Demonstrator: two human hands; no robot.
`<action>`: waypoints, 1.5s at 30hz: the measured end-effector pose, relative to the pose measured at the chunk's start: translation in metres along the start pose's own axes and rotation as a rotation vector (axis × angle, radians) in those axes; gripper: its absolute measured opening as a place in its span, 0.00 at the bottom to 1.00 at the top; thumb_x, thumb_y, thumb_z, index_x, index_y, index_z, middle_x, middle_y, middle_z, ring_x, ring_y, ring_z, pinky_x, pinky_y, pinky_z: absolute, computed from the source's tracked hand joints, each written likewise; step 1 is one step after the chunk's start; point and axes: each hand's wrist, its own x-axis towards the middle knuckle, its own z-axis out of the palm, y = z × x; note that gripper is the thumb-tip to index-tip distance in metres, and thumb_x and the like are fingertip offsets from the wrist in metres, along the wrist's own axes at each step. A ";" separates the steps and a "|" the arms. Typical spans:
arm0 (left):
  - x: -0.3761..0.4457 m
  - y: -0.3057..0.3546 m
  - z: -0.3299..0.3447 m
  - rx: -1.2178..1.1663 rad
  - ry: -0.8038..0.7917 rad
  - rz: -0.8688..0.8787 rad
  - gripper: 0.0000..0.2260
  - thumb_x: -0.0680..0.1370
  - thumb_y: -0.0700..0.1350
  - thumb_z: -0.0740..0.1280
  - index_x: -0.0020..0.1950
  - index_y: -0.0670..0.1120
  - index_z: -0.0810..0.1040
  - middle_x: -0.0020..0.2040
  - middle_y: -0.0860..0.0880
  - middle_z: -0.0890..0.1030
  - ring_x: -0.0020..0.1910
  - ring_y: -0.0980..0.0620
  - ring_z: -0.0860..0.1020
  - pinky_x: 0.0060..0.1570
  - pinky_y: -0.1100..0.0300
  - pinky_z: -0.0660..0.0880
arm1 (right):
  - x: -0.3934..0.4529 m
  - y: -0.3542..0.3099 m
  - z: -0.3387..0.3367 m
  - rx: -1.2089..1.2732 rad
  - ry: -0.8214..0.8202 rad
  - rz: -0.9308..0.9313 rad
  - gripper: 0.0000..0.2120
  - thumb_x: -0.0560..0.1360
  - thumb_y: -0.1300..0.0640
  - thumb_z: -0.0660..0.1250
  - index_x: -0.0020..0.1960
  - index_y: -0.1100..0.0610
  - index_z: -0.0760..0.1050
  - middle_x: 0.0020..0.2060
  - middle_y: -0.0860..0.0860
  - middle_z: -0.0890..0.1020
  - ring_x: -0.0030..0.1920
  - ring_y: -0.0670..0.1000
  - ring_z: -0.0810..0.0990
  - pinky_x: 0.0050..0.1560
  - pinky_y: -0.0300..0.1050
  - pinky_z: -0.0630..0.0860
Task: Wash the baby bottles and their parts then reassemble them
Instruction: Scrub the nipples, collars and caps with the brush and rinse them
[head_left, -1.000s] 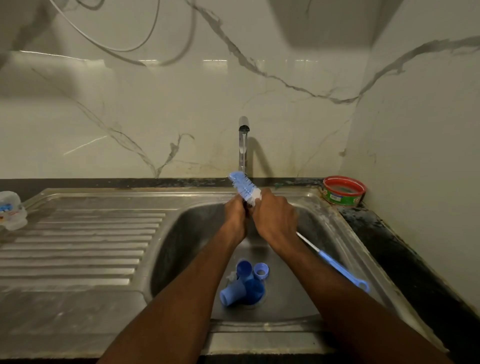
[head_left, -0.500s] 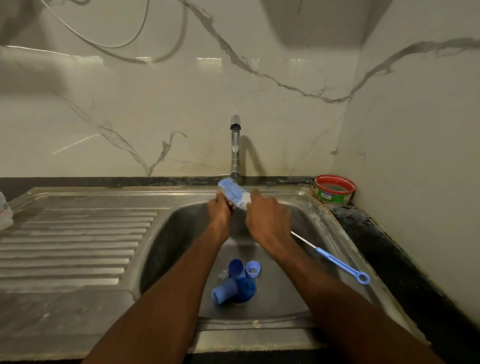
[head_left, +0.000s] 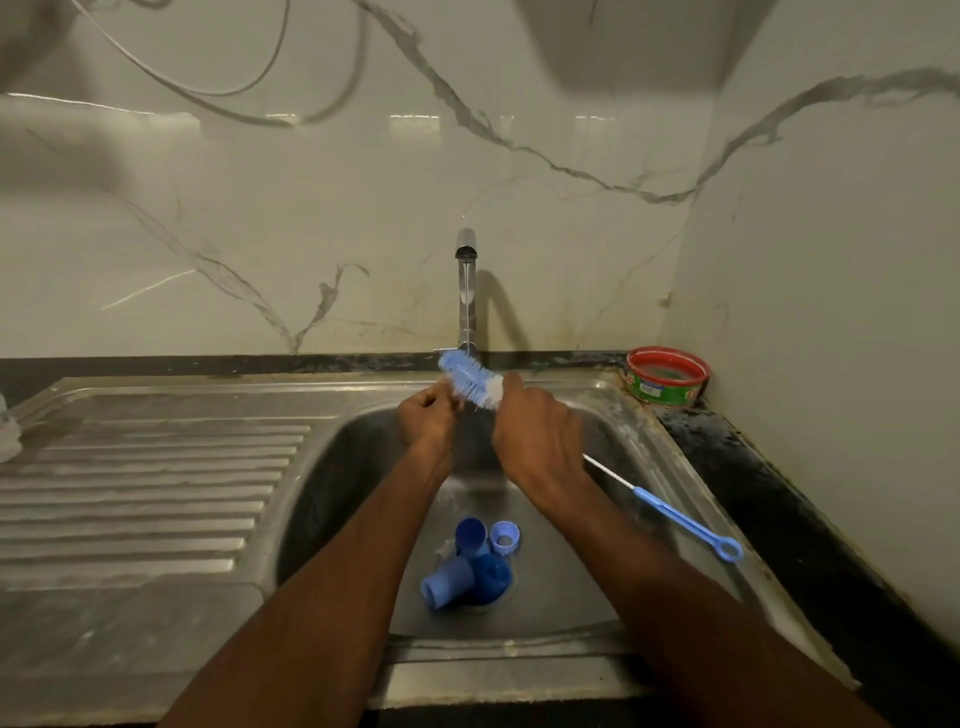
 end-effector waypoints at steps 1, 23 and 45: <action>-0.005 0.002 0.001 0.015 -0.031 0.027 0.06 0.80 0.47 0.70 0.51 0.46 0.85 0.44 0.49 0.87 0.47 0.51 0.86 0.47 0.59 0.82 | 0.000 -0.001 0.002 -0.008 -0.005 0.002 0.16 0.80 0.54 0.65 0.66 0.53 0.69 0.52 0.54 0.82 0.48 0.55 0.83 0.43 0.48 0.75; -0.017 0.014 -0.010 0.670 -0.050 0.564 0.07 0.78 0.50 0.72 0.52 0.49 0.87 0.44 0.53 0.85 0.43 0.58 0.81 0.48 0.60 0.78 | 0.018 0.008 -0.010 -0.082 0.017 0.007 0.14 0.78 0.53 0.69 0.62 0.53 0.72 0.50 0.53 0.82 0.46 0.54 0.82 0.38 0.46 0.69; -0.012 0.007 0.001 0.147 -0.036 0.052 0.06 0.81 0.47 0.69 0.51 0.47 0.84 0.44 0.46 0.87 0.43 0.52 0.85 0.50 0.53 0.83 | 0.009 0.005 -0.008 -0.064 0.002 0.009 0.14 0.79 0.54 0.66 0.64 0.54 0.70 0.51 0.55 0.82 0.48 0.56 0.82 0.39 0.47 0.71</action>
